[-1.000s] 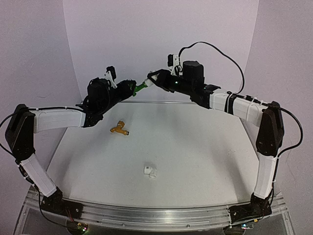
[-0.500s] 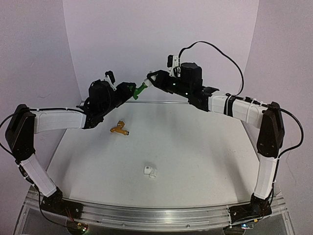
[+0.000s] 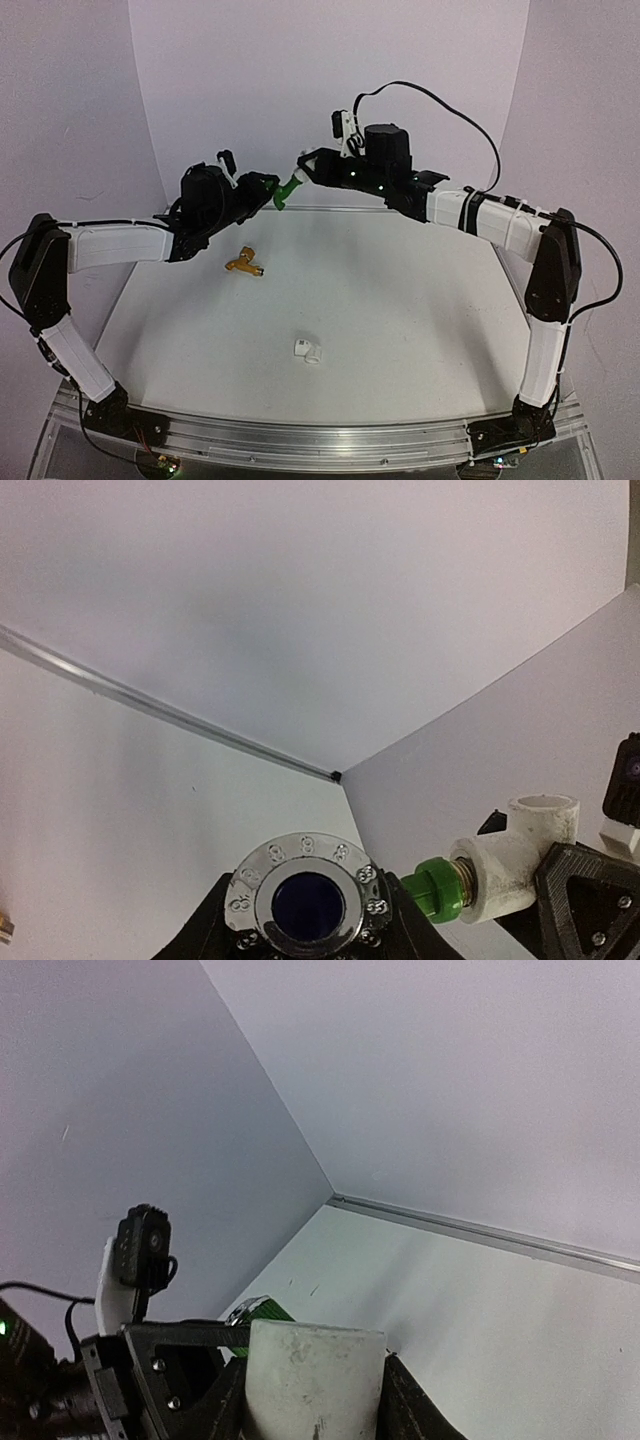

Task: Install the water faucets
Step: Place the water faucet at the center of the board.

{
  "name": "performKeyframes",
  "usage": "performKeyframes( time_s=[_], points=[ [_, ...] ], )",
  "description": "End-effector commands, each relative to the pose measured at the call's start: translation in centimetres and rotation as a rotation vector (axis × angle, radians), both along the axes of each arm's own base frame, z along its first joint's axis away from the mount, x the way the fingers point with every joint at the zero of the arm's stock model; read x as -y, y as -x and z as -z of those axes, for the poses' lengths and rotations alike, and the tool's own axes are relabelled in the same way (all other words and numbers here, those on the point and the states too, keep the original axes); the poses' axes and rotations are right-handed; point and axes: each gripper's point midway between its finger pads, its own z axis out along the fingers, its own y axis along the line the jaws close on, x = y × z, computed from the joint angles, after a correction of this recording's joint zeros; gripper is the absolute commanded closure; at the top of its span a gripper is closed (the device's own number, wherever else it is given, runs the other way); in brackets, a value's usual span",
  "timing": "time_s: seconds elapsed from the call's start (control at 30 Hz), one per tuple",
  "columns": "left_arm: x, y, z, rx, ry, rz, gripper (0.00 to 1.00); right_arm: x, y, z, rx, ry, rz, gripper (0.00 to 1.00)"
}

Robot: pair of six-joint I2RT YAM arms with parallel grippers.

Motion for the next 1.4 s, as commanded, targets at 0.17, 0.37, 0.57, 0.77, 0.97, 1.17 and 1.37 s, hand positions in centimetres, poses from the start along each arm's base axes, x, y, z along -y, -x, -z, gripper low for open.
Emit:
performKeyframes(
  time_s=[0.17,0.37,0.57,0.77,0.97,1.17,1.37],
  points=[
    [1.3,8.0,0.3,-0.201,0.063,0.539,1.0,0.8,9.1,-3.9,0.604,0.199,-0.56,1.0],
    [0.6,10.9,1.6,-0.253,-0.033,0.624,1.0,3.9,10.7,-4.4,0.732,0.197,-0.721,1.0],
    [0.2,11.3,2.3,-0.329,-0.03,0.655,1.0,4.2,12.7,-3.1,0.762,0.168,-0.882,1.0],
    [-0.6,8.9,3.0,-0.365,-0.017,0.627,1.0,3.0,9.7,-2.0,0.75,0.259,-0.768,1.0],
    [-1.0,5.5,4.6,-0.388,-0.026,0.582,1.0,2.5,2.1,-1.7,0.666,0.468,-0.382,1.0],
    [-0.9,1.4,4.7,-0.369,-0.028,0.545,1.0,2.7,-1.2,-1.7,0.664,0.596,-0.175,1.0],
    [-1.1,-1.6,5.9,-0.384,-0.014,0.576,1.0,1.5,-1.1,-0.4,0.718,0.729,-0.131,1.0]
  ],
)
